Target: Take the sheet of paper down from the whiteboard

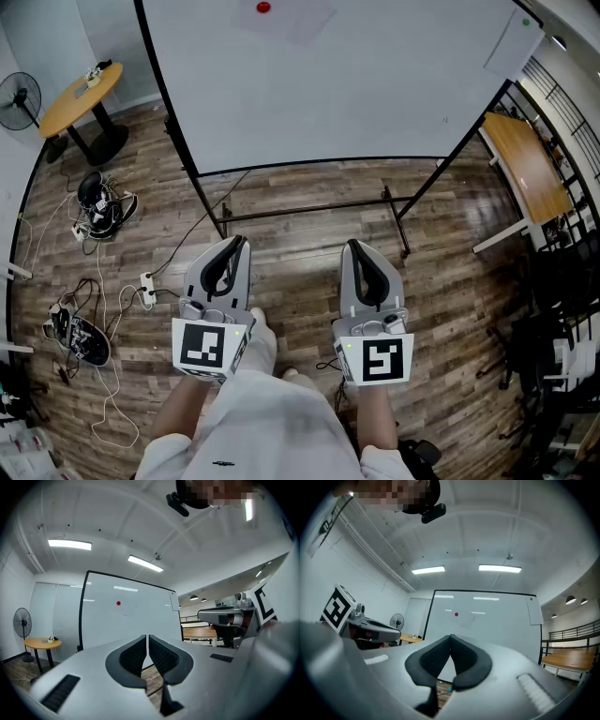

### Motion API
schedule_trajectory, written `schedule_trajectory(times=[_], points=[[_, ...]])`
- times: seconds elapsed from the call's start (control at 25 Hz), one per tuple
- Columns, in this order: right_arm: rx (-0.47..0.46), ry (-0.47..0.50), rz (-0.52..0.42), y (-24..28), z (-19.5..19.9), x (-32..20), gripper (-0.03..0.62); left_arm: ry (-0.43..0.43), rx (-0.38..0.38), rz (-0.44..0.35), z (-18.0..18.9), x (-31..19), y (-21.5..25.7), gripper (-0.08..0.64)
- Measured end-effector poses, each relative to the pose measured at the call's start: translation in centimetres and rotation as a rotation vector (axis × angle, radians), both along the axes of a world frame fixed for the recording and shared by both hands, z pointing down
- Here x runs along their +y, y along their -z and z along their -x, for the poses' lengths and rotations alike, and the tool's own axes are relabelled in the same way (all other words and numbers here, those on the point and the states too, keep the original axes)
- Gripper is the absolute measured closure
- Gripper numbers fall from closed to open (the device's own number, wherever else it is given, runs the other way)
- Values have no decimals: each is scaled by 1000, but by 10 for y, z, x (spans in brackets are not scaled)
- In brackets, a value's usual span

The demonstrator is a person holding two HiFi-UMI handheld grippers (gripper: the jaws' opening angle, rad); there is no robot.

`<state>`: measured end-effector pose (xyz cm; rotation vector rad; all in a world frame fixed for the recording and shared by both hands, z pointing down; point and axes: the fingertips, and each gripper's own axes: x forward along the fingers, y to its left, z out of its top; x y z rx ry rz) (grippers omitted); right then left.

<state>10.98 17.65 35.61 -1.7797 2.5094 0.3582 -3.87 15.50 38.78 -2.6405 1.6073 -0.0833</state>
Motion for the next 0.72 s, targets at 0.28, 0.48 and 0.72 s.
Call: schedule_trajectory(times=[0.28, 0.48, 0.72], points=[[-5, -5, 25, -10, 34, 47, 583, -29, 20, -1, 26, 55, 3, 554], [-38, -36, 38, -17, 53, 54, 583, -74, 24, 8, 42, 63, 1, 554], [-58, -68, 59, -29, 81, 49, 584, -128, 51, 26, 71, 53, -4, 554]])
